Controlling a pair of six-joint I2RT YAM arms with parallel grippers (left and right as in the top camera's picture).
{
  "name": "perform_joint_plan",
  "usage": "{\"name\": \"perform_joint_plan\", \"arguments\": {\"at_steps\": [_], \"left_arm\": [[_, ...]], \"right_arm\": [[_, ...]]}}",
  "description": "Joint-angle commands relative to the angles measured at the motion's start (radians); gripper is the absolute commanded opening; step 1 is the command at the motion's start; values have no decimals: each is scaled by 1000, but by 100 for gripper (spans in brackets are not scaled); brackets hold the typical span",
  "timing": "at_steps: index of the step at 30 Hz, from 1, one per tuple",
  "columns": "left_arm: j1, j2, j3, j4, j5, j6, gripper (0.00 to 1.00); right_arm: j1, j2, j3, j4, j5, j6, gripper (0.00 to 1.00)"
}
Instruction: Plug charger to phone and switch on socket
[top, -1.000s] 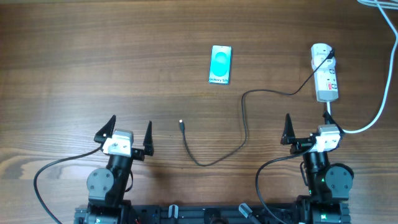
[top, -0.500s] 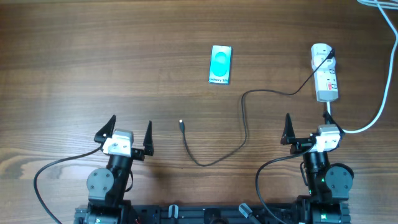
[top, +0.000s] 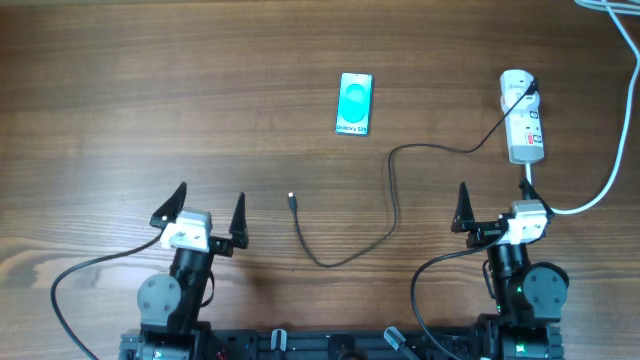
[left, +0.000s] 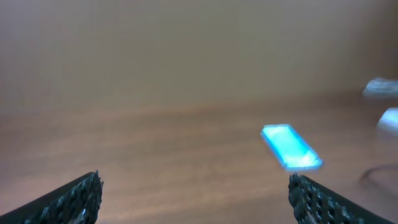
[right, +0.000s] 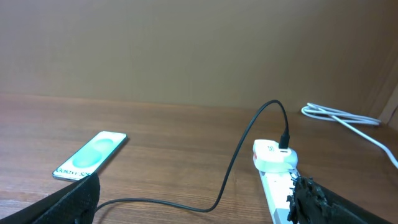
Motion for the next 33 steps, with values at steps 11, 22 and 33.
{"name": "perform_joint_plan", "arguments": {"at_steps": [11, 22, 33], "left_arm": [[-6, 115, 431, -398, 313, -611, 100], [-13, 818, 1159, -912, 481, -448, 100], [-108, 1486, 1780, -1197, 427, -331, 100]], "right_arm": [[5, -8, -1, 4, 10, -18, 100], [5, -8, -1, 4, 10, -18, 100], [5, -8, -1, 4, 10, -19, 100]]}}
